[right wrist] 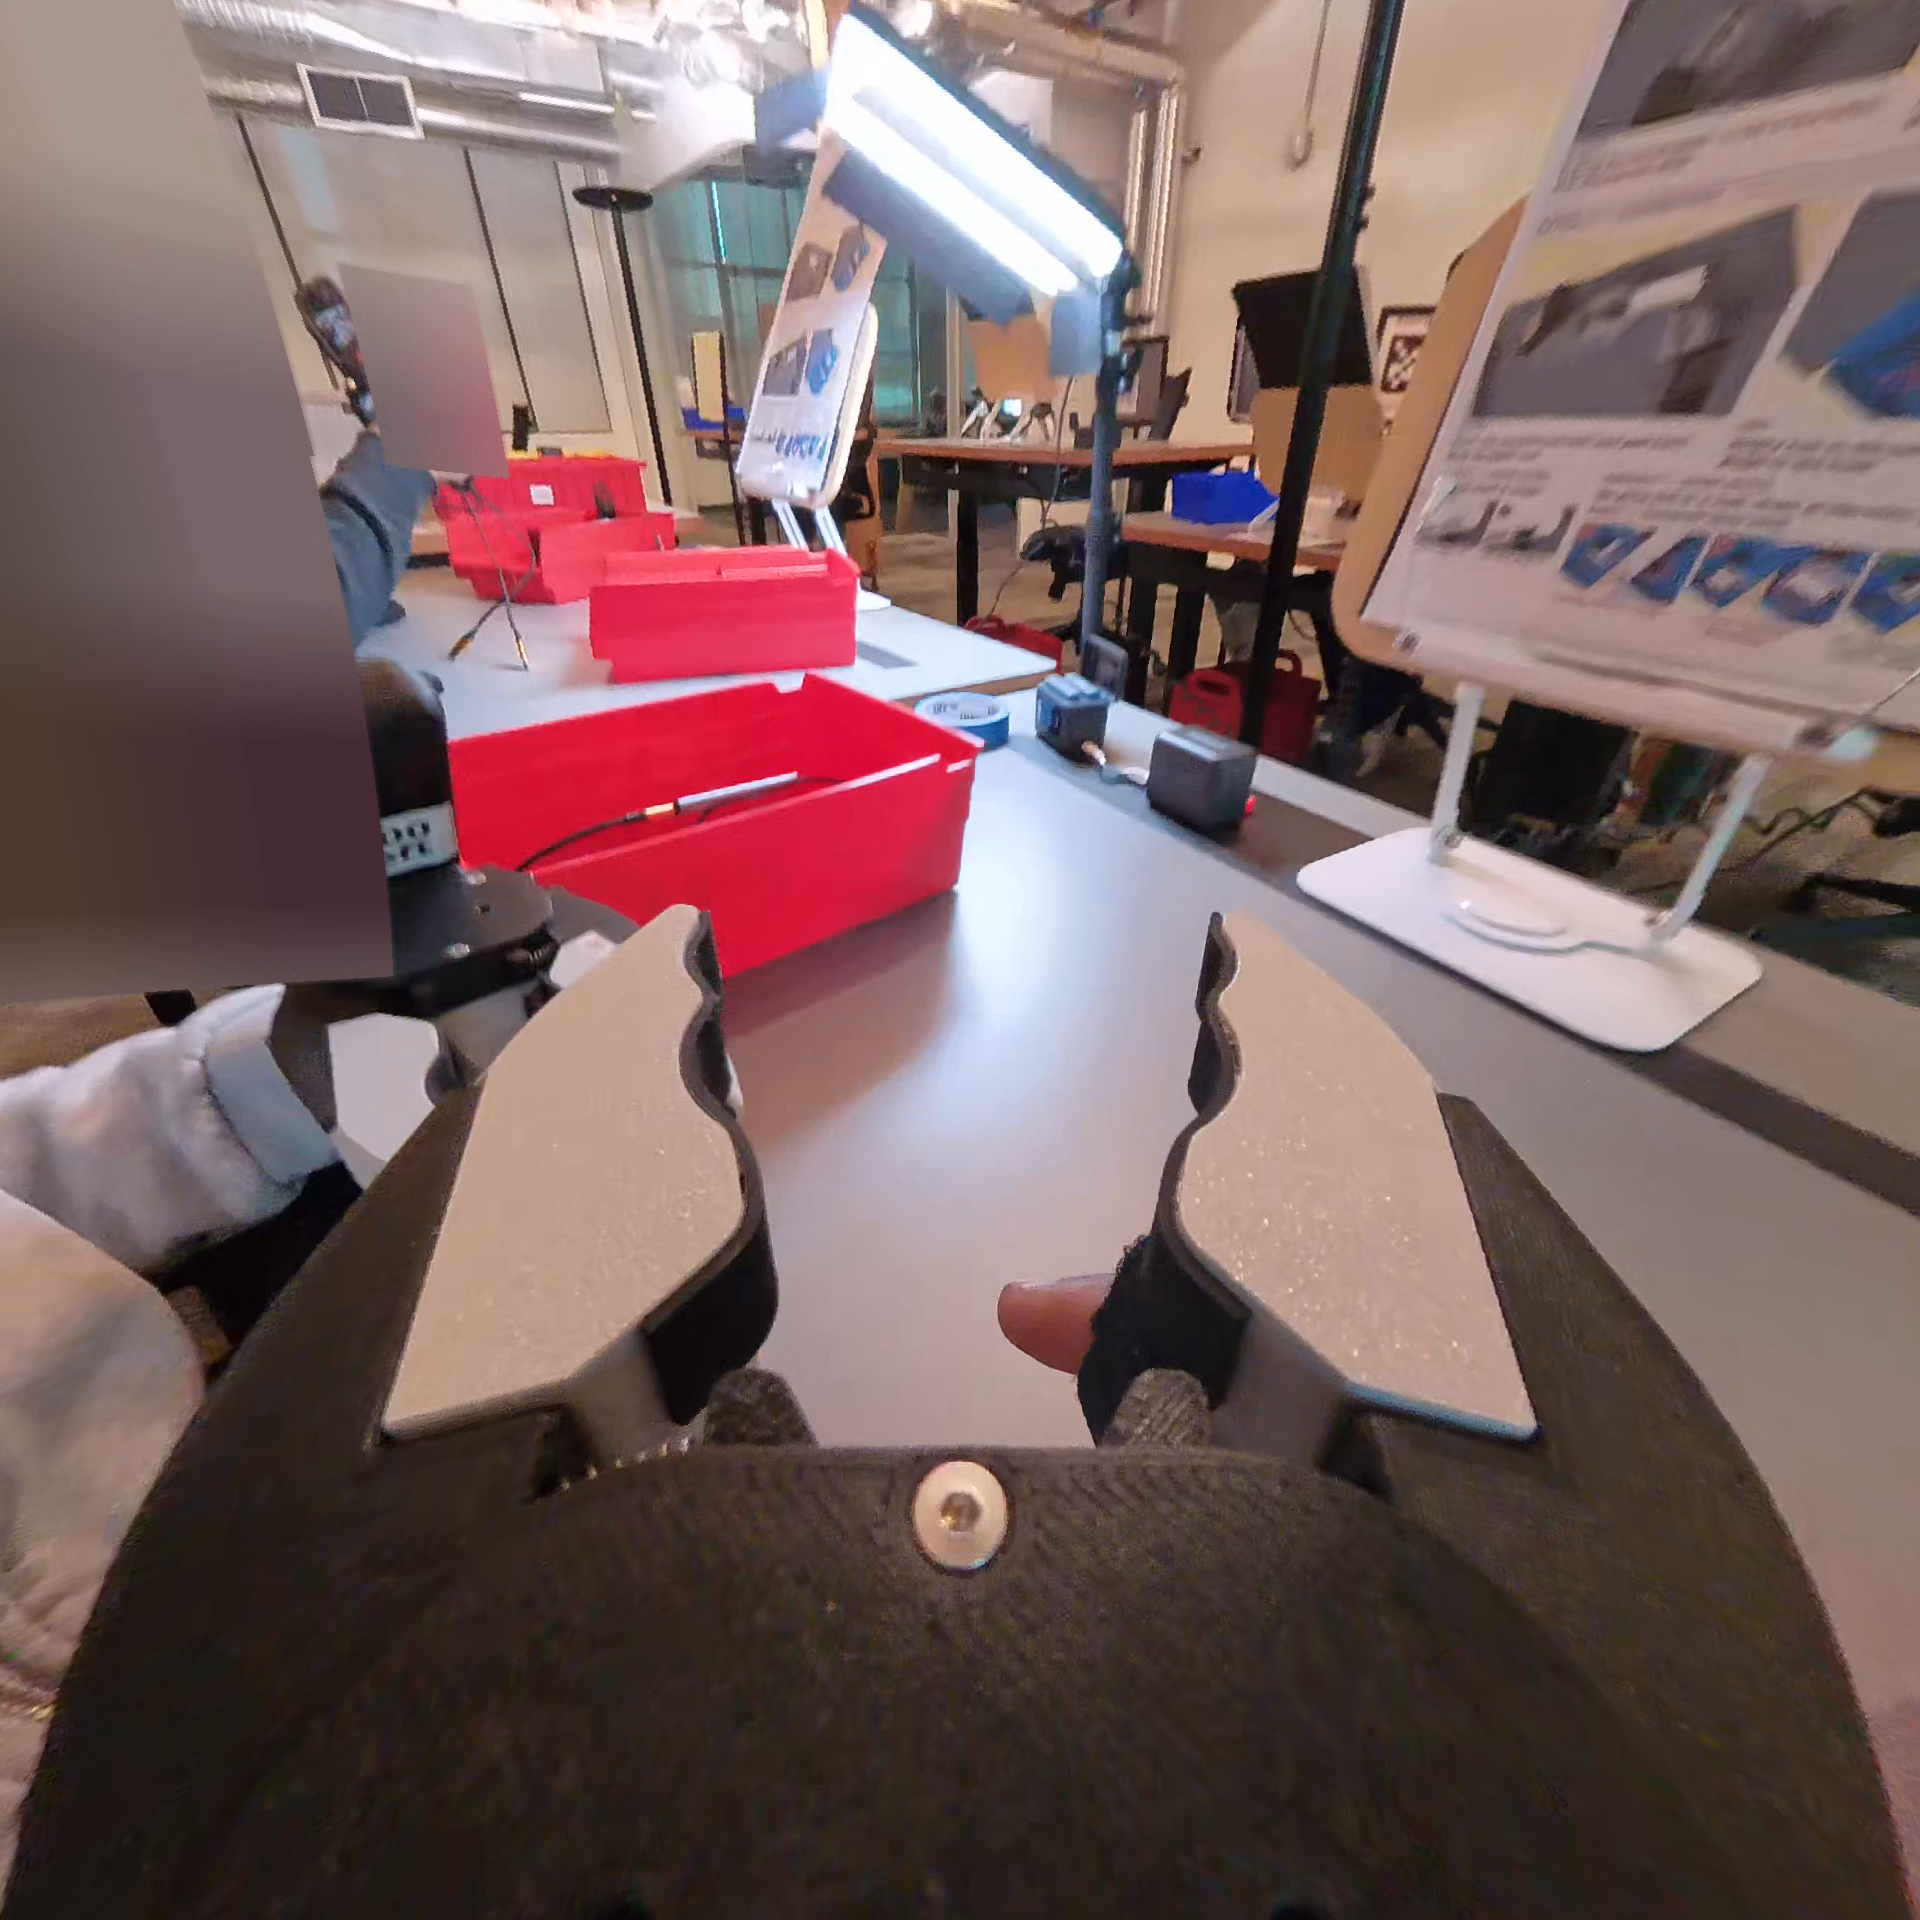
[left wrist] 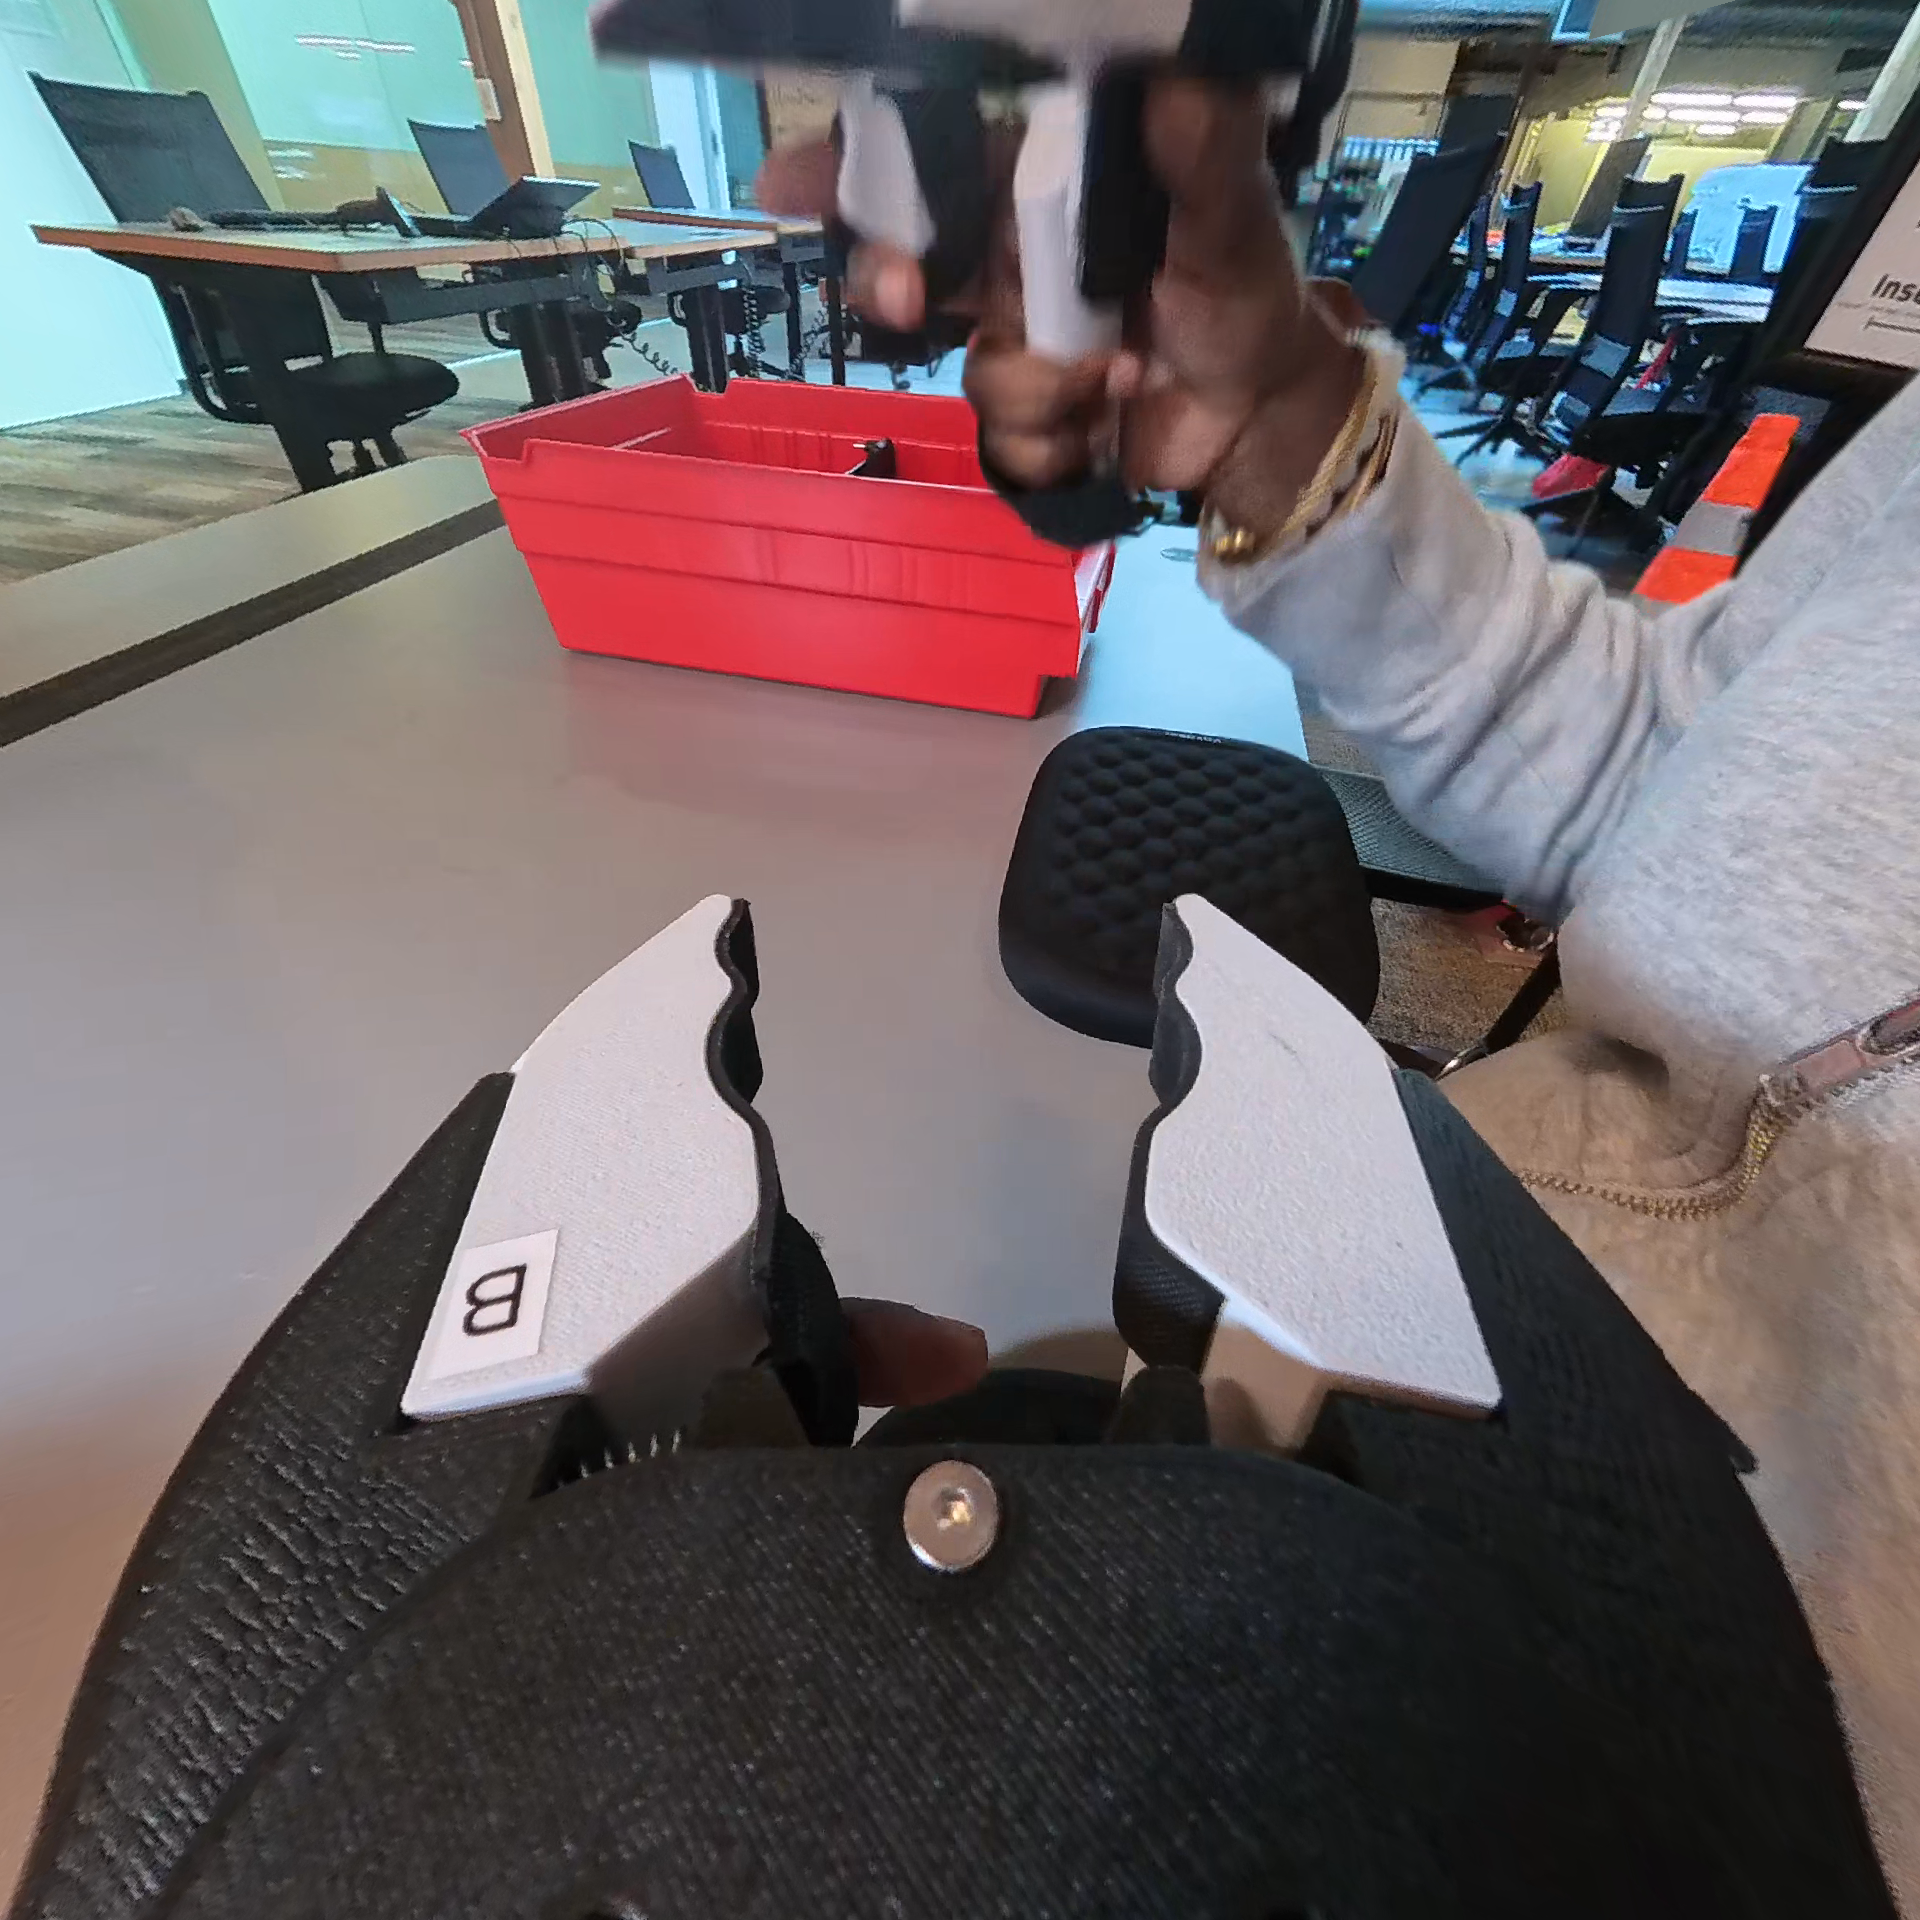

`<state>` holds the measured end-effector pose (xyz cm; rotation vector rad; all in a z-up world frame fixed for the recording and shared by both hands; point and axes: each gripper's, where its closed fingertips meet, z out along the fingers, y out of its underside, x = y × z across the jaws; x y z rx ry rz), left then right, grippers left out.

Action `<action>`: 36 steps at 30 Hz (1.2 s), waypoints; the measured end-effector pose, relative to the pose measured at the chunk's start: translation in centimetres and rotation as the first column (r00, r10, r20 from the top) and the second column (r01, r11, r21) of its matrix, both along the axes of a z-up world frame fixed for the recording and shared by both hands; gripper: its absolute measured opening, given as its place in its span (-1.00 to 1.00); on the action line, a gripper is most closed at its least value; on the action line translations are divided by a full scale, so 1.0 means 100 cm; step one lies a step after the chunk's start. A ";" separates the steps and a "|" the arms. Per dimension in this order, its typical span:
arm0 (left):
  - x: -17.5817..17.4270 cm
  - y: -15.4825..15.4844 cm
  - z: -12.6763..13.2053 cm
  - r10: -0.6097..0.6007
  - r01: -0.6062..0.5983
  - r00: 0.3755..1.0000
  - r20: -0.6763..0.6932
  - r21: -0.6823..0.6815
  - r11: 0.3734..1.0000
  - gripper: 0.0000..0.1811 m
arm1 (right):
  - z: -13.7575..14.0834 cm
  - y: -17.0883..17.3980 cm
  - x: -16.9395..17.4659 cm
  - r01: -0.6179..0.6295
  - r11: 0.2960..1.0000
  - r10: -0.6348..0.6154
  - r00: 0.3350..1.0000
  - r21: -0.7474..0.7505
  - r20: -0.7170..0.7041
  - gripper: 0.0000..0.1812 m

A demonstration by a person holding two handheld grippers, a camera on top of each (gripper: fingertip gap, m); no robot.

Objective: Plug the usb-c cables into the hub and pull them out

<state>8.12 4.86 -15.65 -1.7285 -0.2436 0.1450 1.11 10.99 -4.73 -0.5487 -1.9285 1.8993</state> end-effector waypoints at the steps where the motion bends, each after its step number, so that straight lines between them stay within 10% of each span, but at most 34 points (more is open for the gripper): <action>1: -0.001 0.000 0.000 0.003 -0.003 1.000 0.001 0.002 1.000 -0.18 | -0.012 -0.007 0.000 -0.003 1.000 0.003 1.000 -0.001 0.016 -0.03; 9: -0.007 -0.007 0.013 0.052 -0.054 0.998 0.033 0.070 0.996 -0.18 | -0.060 -0.022 -0.004 0.045 0.987 -0.038 0.998 -0.156 0.049 -0.12; 15: -0.006 -0.074 0.107 0.207 -0.228 0.973 0.100 0.288 0.930 -0.32 | -0.058 -0.021 -0.004 0.036 0.981 -0.026 0.998 -0.188 0.053 -0.16; 17: -0.037 -0.137 0.120 0.522 -0.521 0.851 0.061 0.220 0.824 -0.36 | -0.058 -0.021 -0.003 0.029 0.977 -0.014 0.997 -0.209 0.071 -0.15; 21: -0.085 -0.277 0.086 0.927 -0.929 0.353 -0.129 -0.166 0.331 -0.35 | -0.055 -0.019 -0.004 0.032 0.973 -0.017 0.998 -0.229 0.068 -0.18; 32: -0.137 -0.343 -0.023 0.868 -0.717 0.282 -0.409 -0.691 -0.093 -0.33 | -0.063 -0.022 -0.006 0.028 0.980 -0.009 0.995 -0.198 0.098 -0.21; 36: -0.139 -0.359 -0.047 0.865 -0.628 0.291 -0.409 -0.764 -0.150 -0.33 | -0.060 -0.020 -0.005 0.021 0.975 0.002 0.995 -0.222 0.101 -0.22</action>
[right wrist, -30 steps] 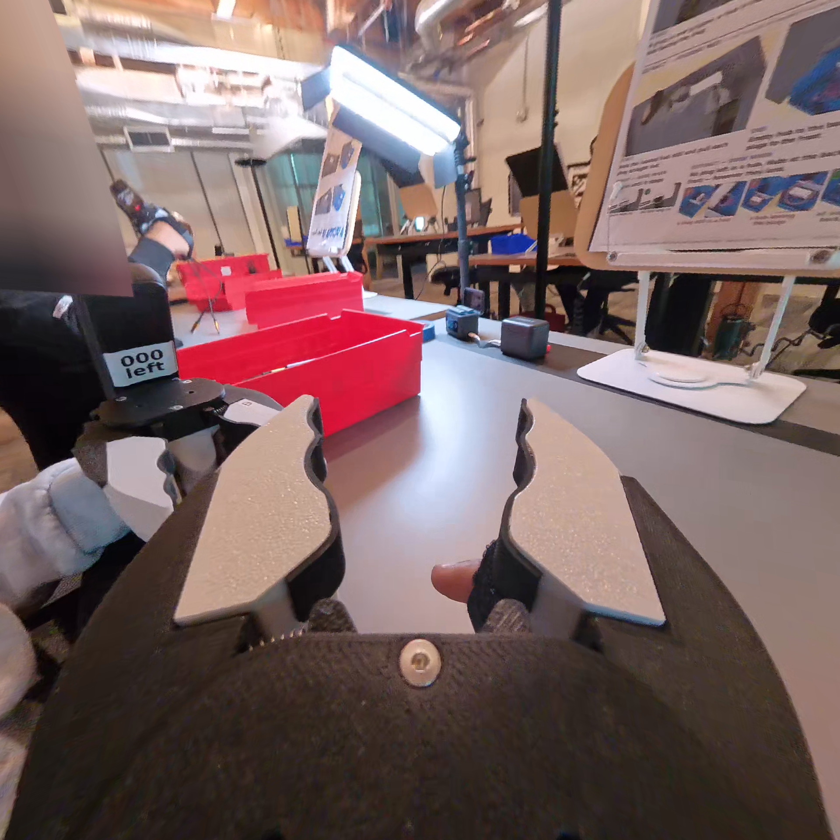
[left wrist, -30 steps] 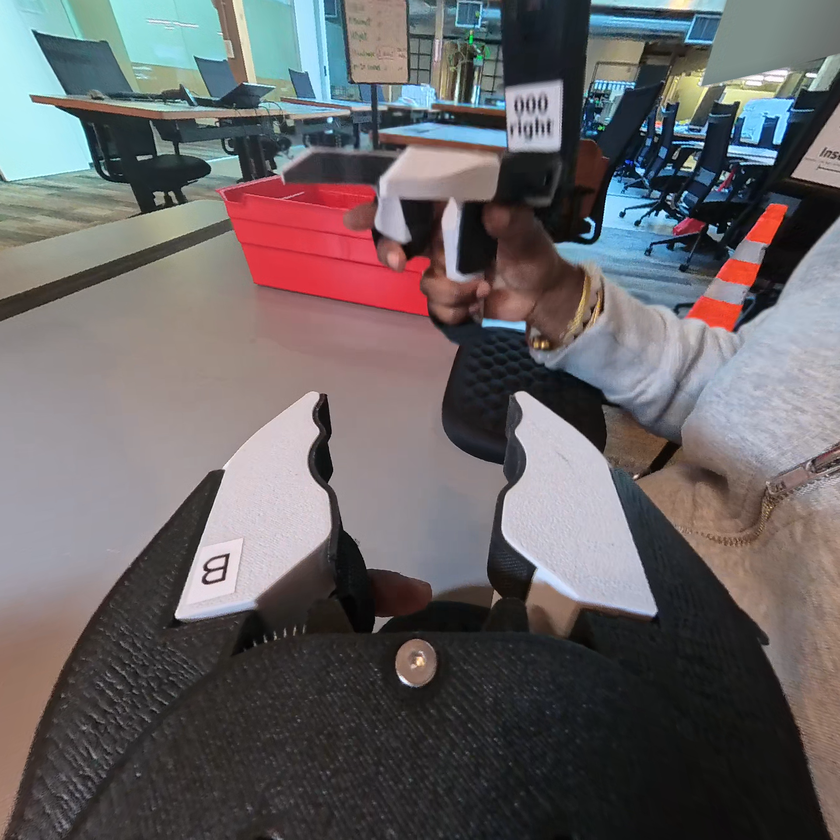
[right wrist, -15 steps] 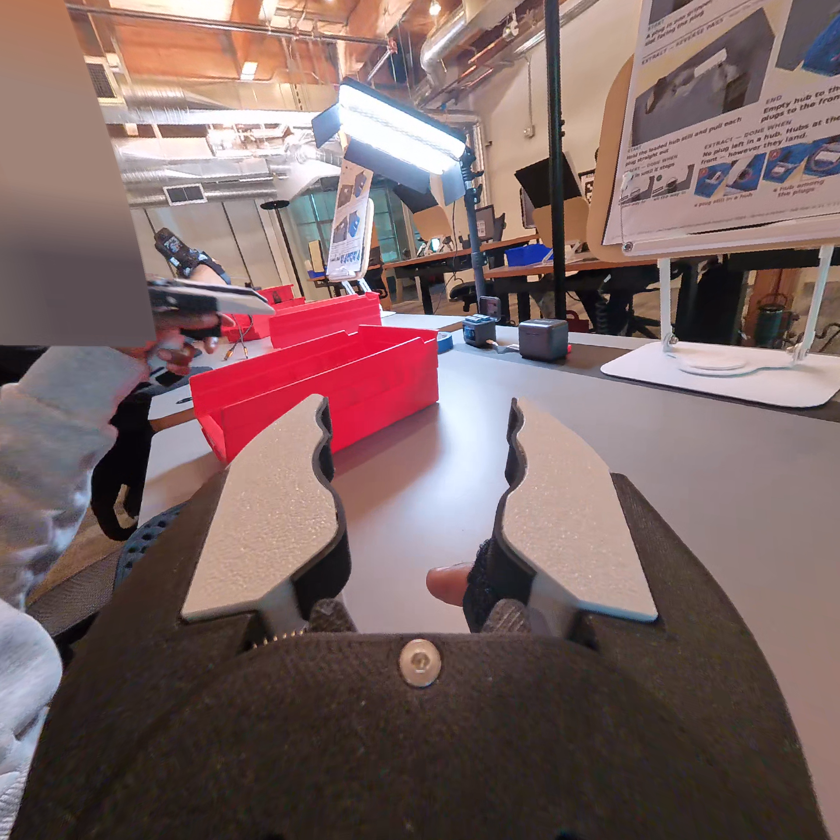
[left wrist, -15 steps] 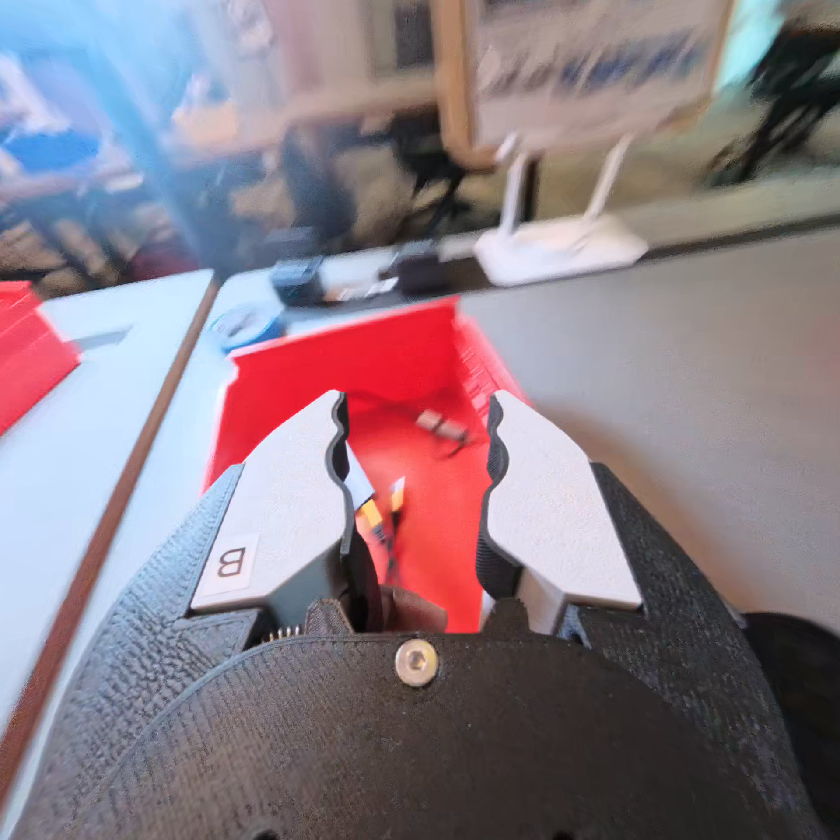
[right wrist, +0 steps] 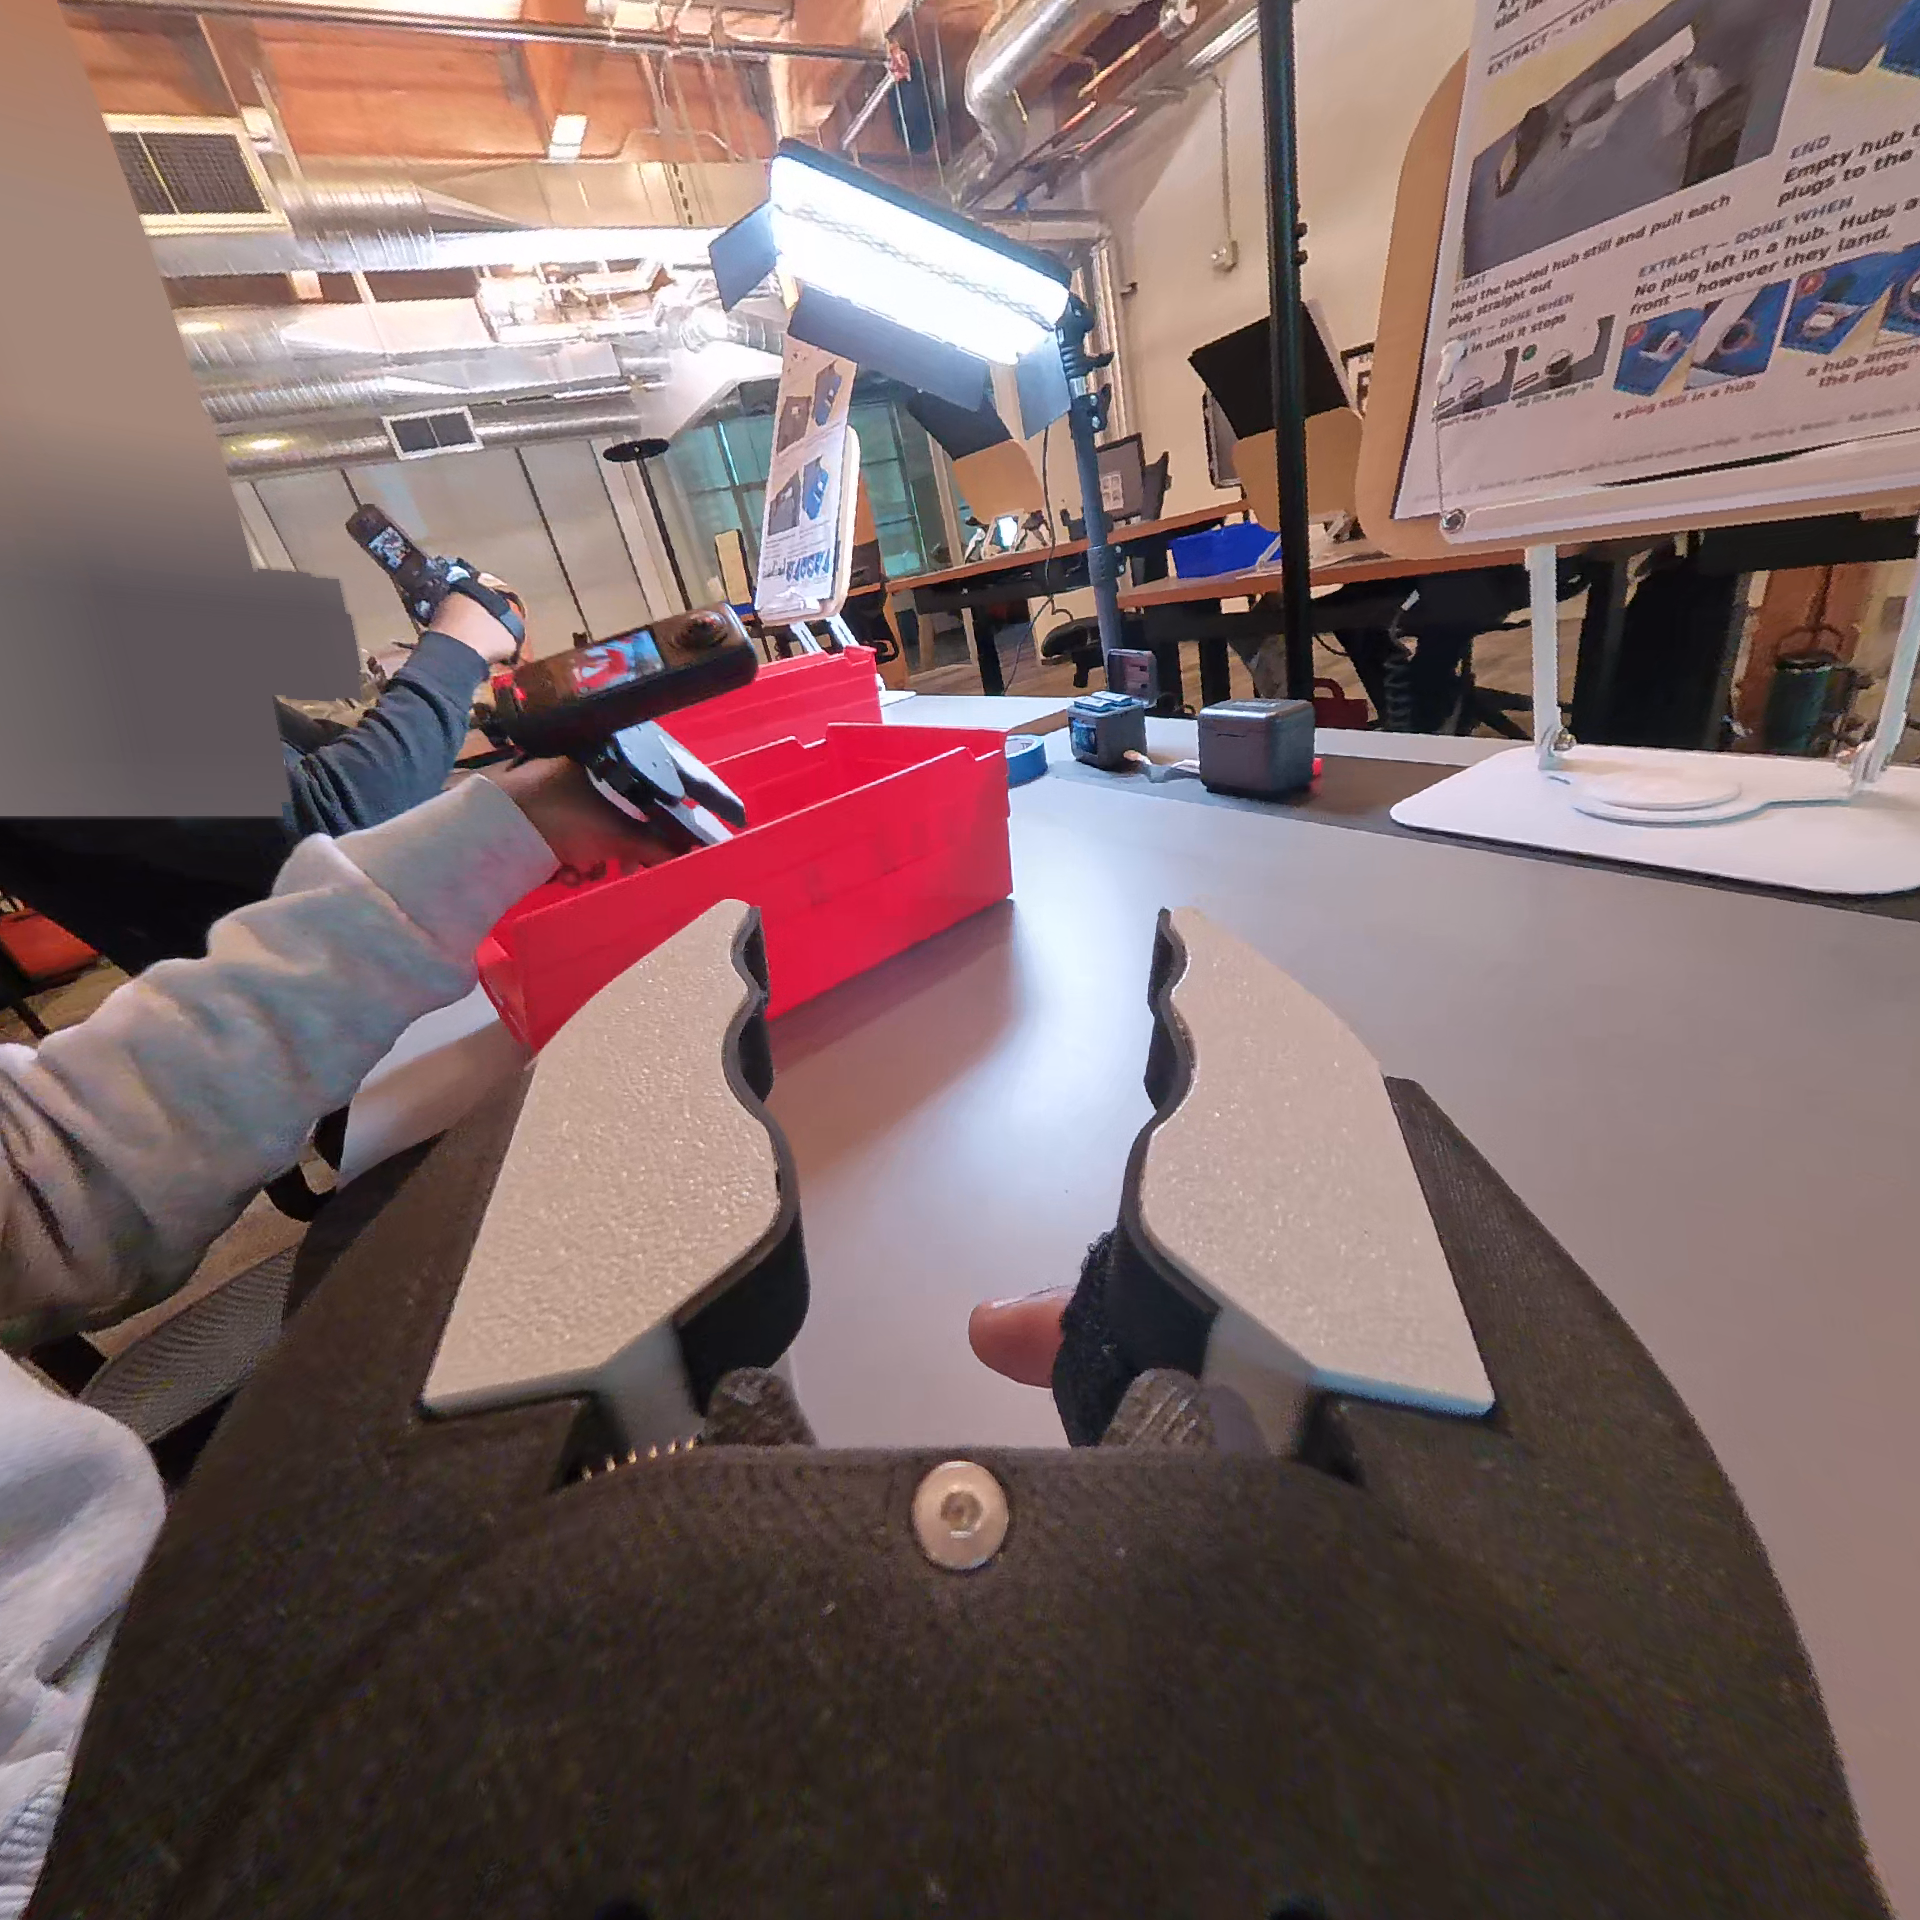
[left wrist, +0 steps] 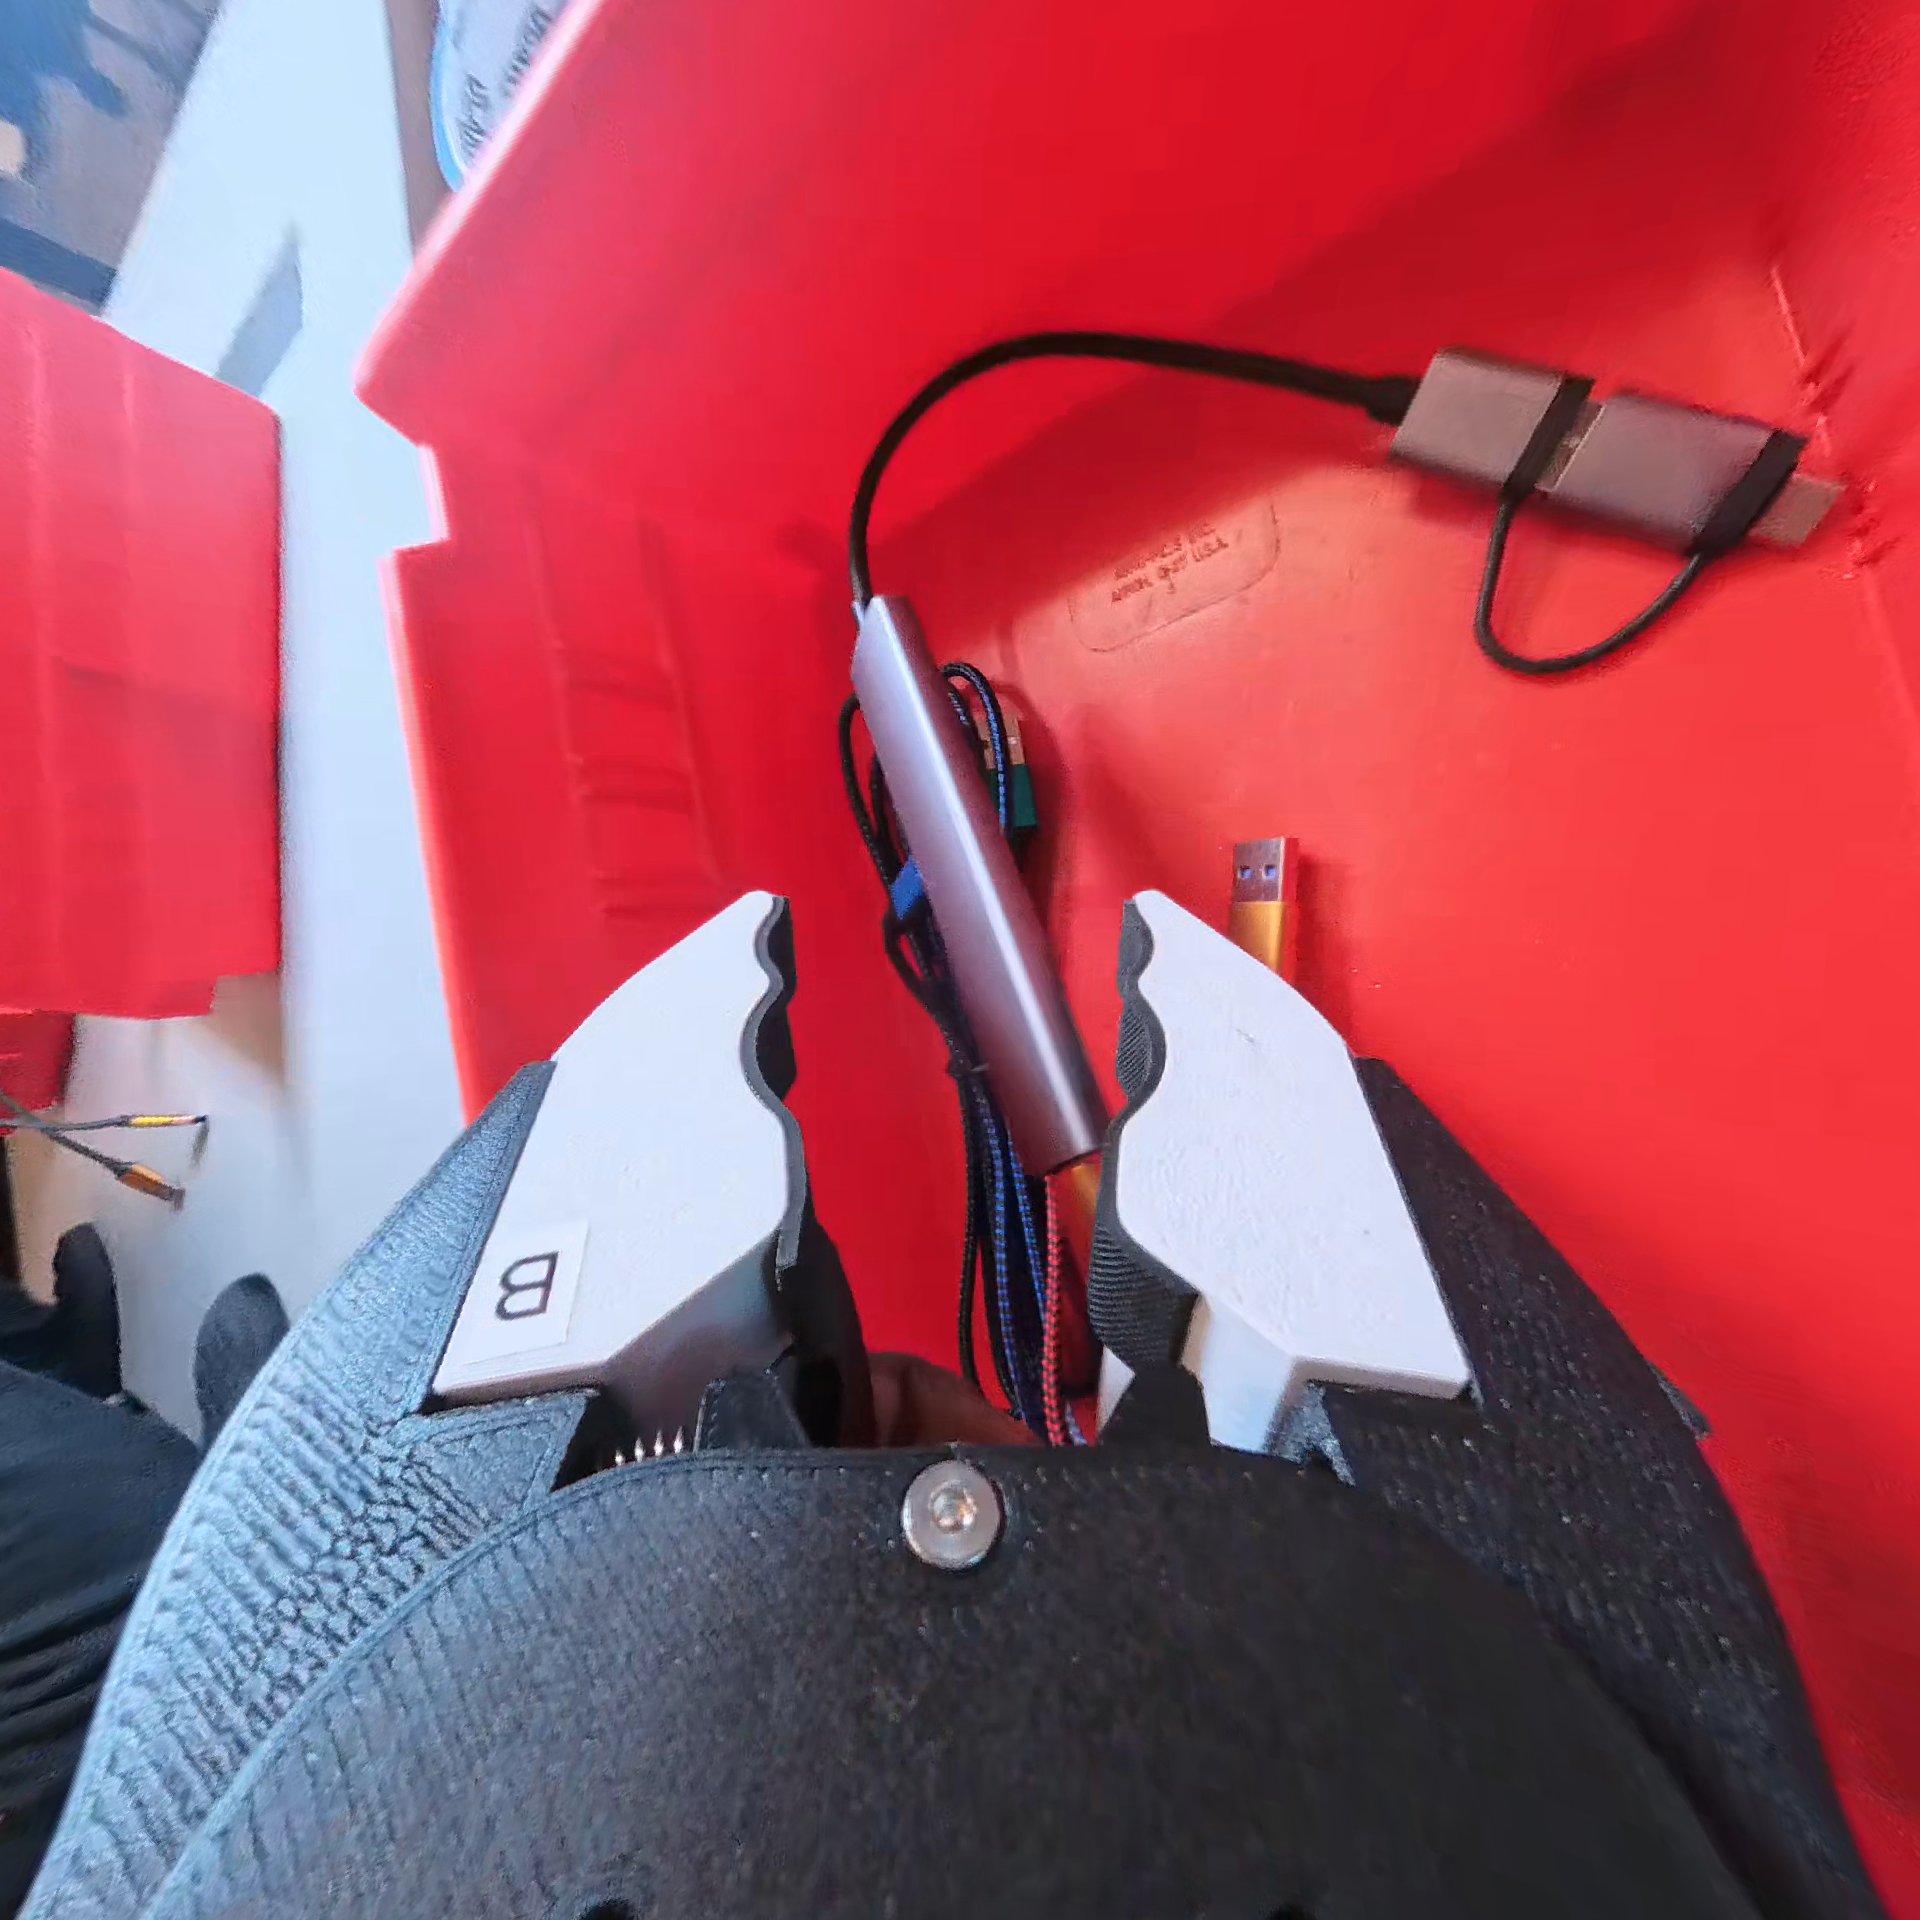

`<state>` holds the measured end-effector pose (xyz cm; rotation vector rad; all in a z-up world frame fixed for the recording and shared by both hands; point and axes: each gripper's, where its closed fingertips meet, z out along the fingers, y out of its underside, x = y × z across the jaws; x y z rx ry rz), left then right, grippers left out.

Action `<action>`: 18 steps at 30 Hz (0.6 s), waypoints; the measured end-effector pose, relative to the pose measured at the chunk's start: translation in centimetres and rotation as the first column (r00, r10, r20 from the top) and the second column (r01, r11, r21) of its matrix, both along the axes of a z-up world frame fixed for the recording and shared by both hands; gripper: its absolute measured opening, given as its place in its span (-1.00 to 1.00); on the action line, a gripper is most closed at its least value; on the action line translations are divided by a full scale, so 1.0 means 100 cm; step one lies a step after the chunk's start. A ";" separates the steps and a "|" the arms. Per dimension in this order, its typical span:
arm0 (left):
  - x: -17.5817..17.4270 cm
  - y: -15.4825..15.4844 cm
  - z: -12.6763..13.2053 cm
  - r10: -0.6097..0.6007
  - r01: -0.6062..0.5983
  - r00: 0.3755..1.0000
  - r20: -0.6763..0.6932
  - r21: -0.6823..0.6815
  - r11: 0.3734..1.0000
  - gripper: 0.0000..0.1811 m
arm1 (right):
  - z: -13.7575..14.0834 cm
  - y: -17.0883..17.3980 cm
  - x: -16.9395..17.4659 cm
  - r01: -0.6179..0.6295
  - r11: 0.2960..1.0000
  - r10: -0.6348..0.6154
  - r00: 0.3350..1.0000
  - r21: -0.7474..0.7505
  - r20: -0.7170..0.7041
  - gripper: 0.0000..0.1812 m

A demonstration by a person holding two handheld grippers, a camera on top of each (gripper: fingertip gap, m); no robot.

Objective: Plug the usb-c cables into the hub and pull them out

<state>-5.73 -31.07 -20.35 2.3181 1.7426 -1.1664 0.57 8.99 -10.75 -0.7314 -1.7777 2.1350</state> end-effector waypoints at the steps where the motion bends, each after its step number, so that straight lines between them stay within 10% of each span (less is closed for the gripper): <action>1: 0.000 0.000 -0.002 -0.005 0.005 1.000 0.008 -0.001 1.000 -0.41 | 0.000 0.001 0.000 -0.001 1.000 0.001 1.000 -0.006 0.002 -0.22; 5: 0.003 -0.007 0.003 0.006 -0.006 1.000 0.002 -0.066 0.998 -0.87 | 0.002 0.002 -0.001 -0.002 1.000 0.003 1.000 -0.020 0.007 -0.24; 11: 0.005 -0.004 0.057 -0.048 0.049 0.972 -0.231 0.001 0.999 -0.89 | 0.001 0.001 -0.001 -0.005 1.000 0.006 1.000 -0.017 0.006 -0.25; 18: 0.022 0.028 0.178 -0.152 0.306 0.704 -0.694 0.104 0.946 -0.90 | 0.001 0.001 -0.001 -0.004 1.000 0.004 1.000 -0.014 0.003 -0.25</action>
